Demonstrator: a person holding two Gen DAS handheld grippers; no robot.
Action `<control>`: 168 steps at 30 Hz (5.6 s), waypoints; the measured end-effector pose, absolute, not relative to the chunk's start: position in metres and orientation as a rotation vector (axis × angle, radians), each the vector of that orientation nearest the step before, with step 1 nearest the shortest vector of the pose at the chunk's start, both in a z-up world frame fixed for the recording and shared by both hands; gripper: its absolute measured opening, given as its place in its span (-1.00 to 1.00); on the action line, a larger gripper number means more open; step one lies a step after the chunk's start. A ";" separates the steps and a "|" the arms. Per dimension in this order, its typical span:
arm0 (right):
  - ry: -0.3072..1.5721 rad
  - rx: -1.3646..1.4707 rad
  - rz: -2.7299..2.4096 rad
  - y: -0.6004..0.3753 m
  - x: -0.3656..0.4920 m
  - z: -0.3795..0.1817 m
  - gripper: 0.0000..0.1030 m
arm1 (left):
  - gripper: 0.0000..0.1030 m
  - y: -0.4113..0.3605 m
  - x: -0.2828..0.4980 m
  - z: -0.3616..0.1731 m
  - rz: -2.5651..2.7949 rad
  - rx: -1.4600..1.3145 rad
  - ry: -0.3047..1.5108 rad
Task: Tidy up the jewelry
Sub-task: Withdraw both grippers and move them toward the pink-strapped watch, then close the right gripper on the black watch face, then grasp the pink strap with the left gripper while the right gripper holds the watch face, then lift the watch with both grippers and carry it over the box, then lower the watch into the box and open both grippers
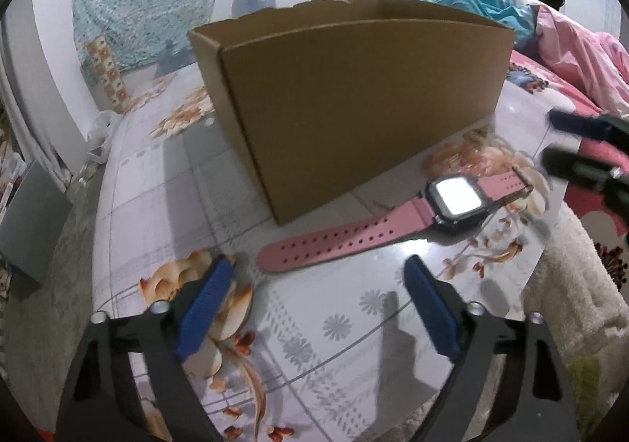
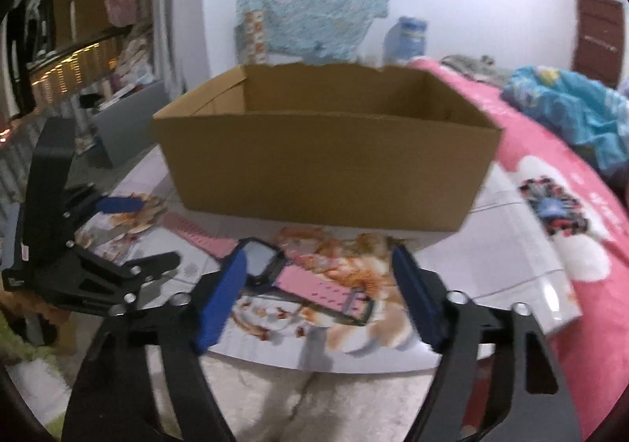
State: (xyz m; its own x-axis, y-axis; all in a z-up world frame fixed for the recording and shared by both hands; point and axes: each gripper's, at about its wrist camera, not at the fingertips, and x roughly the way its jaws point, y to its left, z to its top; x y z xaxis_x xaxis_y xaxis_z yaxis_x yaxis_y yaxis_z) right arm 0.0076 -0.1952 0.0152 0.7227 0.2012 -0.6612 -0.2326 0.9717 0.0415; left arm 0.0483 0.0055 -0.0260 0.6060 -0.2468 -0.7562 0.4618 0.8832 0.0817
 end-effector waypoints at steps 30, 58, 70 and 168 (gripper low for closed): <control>0.852 -0.267 0.384 -0.129 0.045 -0.020 -0.06 | -0.27 0.002 0.073 -0.034 -0.477 0.226 0.840; 0.993 0.005 0.544 -0.161 0.069 -0.018 -0.08 | -0.26 -0.009 0.025 -0.026 -0.571 0.379 0.752; 1.086 0.263 0.683 -0.177 0.087 -0.027 -0.08 | -0.26 -0.022 0.030 -0.034 -0.540 0.475 0.726; 1.353 -0.451 0.711 -0.170 0.254 0.029 -0.75 | -0.51 -0.019 0.218 0.080 -0.604 0.071 0.955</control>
State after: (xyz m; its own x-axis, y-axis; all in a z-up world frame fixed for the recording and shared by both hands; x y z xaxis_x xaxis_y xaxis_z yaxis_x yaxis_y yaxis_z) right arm 0.2537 -0.1698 0.0289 0.0592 0.2000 -0.9780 -0.6919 0.7145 0.1043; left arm 0.2183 -0.0190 0.0795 0.4273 -0.4524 -0.7828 0.5136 0.8340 -0.2016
